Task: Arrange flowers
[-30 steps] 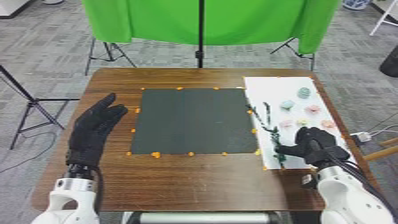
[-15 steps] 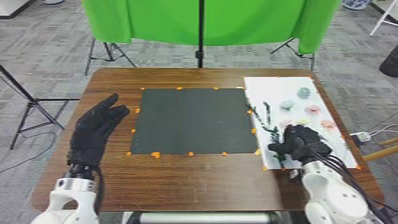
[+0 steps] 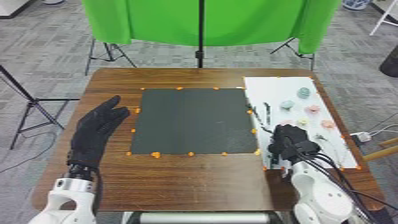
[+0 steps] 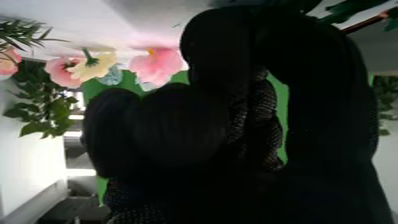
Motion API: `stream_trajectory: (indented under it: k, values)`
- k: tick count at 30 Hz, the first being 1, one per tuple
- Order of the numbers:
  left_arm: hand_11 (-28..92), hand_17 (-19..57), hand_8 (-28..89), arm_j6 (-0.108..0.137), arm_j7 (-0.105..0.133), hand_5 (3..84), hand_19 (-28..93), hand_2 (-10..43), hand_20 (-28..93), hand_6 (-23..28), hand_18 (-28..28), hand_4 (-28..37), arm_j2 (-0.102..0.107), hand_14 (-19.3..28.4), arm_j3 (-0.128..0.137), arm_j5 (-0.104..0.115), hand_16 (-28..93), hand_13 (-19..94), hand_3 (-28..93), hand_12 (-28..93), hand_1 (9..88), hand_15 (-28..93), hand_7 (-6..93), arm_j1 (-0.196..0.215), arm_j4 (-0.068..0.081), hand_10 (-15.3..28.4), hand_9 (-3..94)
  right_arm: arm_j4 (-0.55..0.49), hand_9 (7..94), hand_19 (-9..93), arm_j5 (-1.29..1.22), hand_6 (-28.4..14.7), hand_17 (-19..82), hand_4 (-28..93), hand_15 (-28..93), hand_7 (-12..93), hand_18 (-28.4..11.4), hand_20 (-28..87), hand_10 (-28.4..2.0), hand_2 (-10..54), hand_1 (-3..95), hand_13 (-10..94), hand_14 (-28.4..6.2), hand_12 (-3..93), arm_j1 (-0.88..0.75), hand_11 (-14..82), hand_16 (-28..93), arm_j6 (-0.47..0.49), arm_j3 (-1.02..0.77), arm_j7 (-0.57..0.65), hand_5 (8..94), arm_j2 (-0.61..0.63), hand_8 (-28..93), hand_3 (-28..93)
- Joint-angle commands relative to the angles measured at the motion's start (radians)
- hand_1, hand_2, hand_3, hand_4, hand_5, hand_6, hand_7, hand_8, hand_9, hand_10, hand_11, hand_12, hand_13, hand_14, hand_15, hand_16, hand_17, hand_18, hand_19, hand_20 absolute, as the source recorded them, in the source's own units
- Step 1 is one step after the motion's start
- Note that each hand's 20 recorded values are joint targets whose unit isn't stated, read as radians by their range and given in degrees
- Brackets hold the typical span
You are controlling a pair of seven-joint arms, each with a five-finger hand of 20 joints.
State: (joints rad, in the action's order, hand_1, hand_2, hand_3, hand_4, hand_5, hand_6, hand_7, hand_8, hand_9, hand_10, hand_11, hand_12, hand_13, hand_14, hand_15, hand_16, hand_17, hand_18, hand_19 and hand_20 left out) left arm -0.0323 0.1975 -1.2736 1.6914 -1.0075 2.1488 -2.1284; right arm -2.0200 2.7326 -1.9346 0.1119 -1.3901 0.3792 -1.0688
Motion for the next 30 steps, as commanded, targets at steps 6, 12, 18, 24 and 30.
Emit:
stream_trajectory:
  k: [6,12,18,24,30]
  values:
    - [17,4.3,-5,0.026,0.023,47.0,11,-7.5,22,3.4,16.1,-20.9,0.011,17.8,0.007,0.02,6,34,62,16,24.8,15,9.4,0.018,-0.006,14.0,45.7,-0.031,89.3,90,-0.043,1.1,69,72,64,38,-10.4,38,-9.2,-9.5,82.1,94,0.7,35.3,-0.037,41.9,30,-0.123,-0.043,0.004,77.7,0.031,26,-28]
    - [18,4.7,-5,0.082,0.072,47.3,12,-7.8,22,3.7,16.4,-21.0,0.076,17.8,-0.018,0.055,7,35,63,16,25.0,16,9.6,-0.012,0.039,14.1,46.5,-0.101,88.5,91,-0.103,0.9,69,74,66,40,-10.6,37,-9.5,-9.5,80.6,94,0.8,33.0,0.026,45.7,30,-0.154,-0.034,0.0,76.7,0.057,25,-26]
    - [19,6.7,-5,0.144,0.109,47.8,9,-6.6,22,3.6,15.1,-21.9,0.149,17.5,-0.042,0.137,6,36,64,15,23.1,15,10.2,-0.061,0.142,13.8,47.2,-0.096,88.2,92,-0.186,1.0,69,73,66,41,-10.6,37,-9.6,-9.2,79.9,94,0.9,32.6,0.189,46.7,31,-0.139,0.106,-0.009,76.3,0.014,26,-24]
    - [17,8.6,-5,0.176,0.119,47.9,4,-5.8,21,3.5,13.4,-24.2,0.196,16.3,-0.086,0.18,5,36,66,15,21.2,12,9.9,-0.14,0.252,13.5,46.8,0.007,88.1,91,-0.239,0.8,69,10,66,42,-10.5,39,-9.8,-9.5,51.6,94,0.9,31.1,0.379,47.6,31,-0.092,0.271,-0.038,76.0,-0.105,25,59]
    - [17,9.1,-5,0.162,0.115,47.8,3,-5.5,21,3.5,12.8,-25.5,0.214,15.7,-0.117,0.18,5,36,67,14,20.7,11,9.8,-0.188,0.284,13.5,46.5,0.066,87.5,92,-0.228,0.5,69,12,66,43,-10.5,38,-10.2,-9.5,52.9,94,0.8,28.9,0.436,49.2,31,-0.07,0.351,-0.066,75.4,-0.185,25,56]
